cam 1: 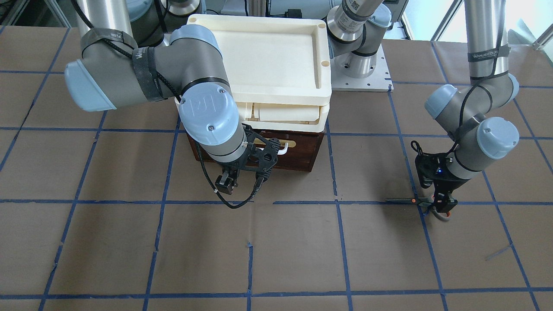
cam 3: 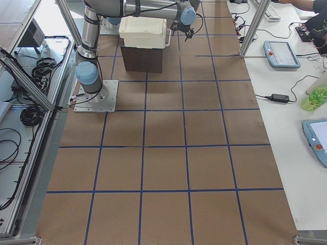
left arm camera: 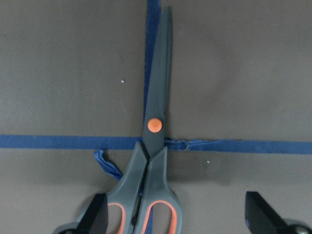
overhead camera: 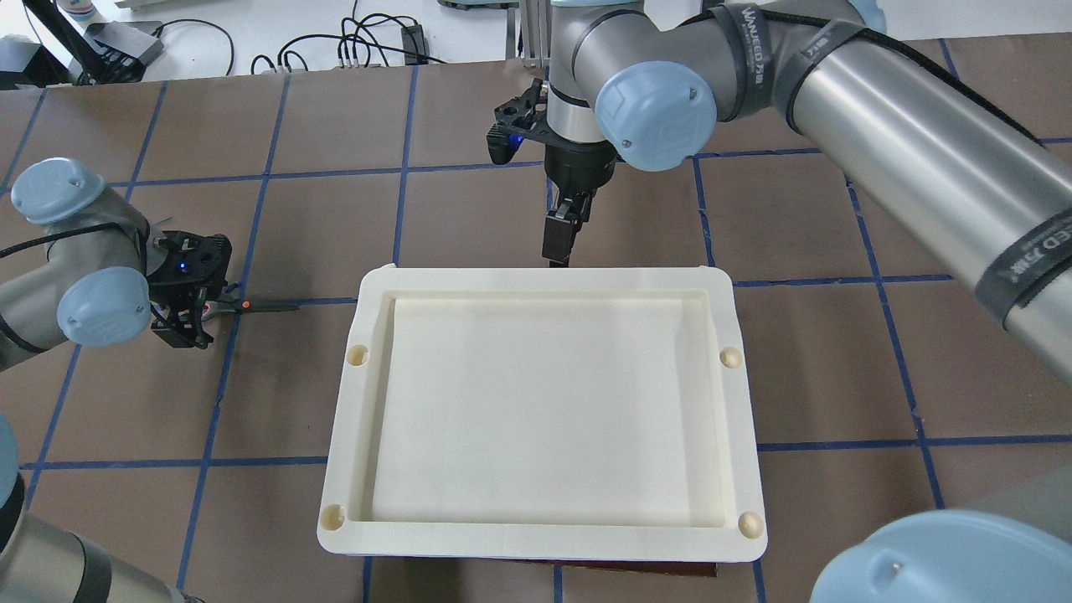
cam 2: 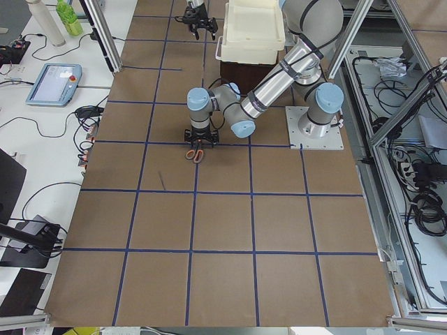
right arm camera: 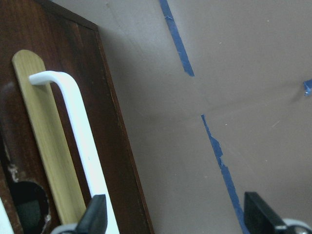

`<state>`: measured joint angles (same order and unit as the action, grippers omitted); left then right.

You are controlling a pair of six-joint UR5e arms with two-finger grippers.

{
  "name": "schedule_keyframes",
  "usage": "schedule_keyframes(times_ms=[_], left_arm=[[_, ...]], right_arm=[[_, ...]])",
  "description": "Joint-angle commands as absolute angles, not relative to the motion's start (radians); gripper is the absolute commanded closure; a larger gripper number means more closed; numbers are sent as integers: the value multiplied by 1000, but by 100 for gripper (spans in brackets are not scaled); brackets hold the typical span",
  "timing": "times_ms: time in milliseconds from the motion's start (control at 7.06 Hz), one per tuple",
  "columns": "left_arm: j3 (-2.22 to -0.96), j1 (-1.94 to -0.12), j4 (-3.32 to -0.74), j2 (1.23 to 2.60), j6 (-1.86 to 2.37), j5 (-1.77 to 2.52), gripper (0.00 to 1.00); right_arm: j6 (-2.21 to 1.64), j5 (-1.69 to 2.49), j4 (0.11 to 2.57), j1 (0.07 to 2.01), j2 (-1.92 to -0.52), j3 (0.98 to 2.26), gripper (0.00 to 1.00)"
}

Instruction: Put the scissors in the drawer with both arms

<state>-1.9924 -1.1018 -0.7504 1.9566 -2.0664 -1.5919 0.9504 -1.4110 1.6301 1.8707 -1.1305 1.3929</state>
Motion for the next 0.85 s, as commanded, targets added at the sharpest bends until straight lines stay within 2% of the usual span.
schedule_keyframes(times_ms=[0, 283, 425, 567, 708], left_arm=[[-2011, -1103, -681, 1977, -2086, -1542, 3], [-2008, -1101, -681, 1977, -2085, -1517, 21], [-2009, -1101, -683, 1977, -2085, -1520, 27], [-2006, -1101, -683, 1977, -2086, -1529, 45], [-2002, -1101, -683, 1977, -2086, -1545, 69]], right_arm=[[974, -1407, 1605, 1878, -1129, 1423, 0], [974, -1407, 1595, 1878, -1131, 1443, 0], [974, -1407, 1591, 1878, -1131, 1450, 0], [974, -1407, 1589, 1879, -1131, 1460, 0], [974, -1408, 1591, 1879, -1131, 1472, 0]])
